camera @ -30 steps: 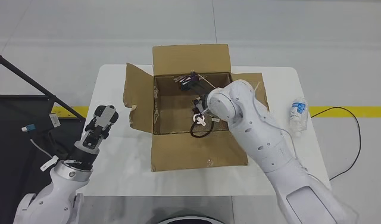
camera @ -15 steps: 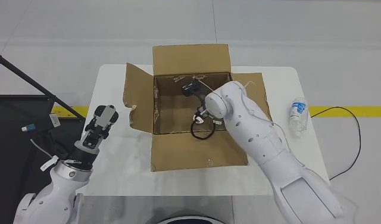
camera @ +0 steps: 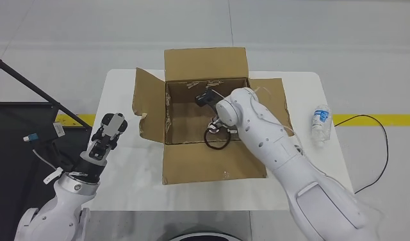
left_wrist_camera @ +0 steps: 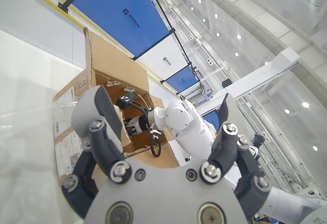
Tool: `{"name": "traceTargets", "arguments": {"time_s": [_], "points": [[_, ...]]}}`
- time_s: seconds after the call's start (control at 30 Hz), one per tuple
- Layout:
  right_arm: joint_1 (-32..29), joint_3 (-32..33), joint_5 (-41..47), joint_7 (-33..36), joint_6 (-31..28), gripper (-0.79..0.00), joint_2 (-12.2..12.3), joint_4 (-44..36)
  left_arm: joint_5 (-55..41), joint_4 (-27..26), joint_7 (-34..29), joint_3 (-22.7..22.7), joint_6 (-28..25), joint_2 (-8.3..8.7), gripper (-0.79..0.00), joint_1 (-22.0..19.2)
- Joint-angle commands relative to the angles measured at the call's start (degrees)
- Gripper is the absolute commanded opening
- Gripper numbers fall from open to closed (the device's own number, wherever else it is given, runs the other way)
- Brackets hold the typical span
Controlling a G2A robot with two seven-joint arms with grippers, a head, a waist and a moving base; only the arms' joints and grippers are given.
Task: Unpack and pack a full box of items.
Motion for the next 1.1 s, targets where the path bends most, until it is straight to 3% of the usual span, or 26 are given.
{"name": "traceTargets", "arguments": {"time_s": [0.0,0.23,0.47,0.7,0.9,1.07], "points": [[0.4,-0.4,0.0,-0.2,0.0,-0.523,-0.4,1.2,0.0,0.0,0.0,0.0,0.0,0.0,0.0,0.0],[1.5,-1.2,1.0,-1.2,-0.8,-0.597,-1.6,5.0,0.0,0.0,0.0,0.0,0.0,0.0,0.0,0.0],[2.5,-1.7,1.0,-1.8,-0.9,-0.785,-2.5,7.6,0.0,0.0,0.0,0.0,0.0,0.0,0.0,0.0],[3.6,-0.2,1.6,-3.0,-1.1,-0.785,-2.5,7.0,0.0,0.0,0.0,0.0,0.0,0.0,0.0,0.0],[2.8,3.7,1.3,-1.8,-1.2,-0.785,-0.7,-1.0,0.0,0.0,0.0,0.0,0.0,0.0,0.0,0.0],[-2.1,9.8,-1.2,1.7,0.0,-0.785,2.4,-15.4,0.0,0.0,0.0,0.0,0.0,0.0,0.0,0.0]]}}
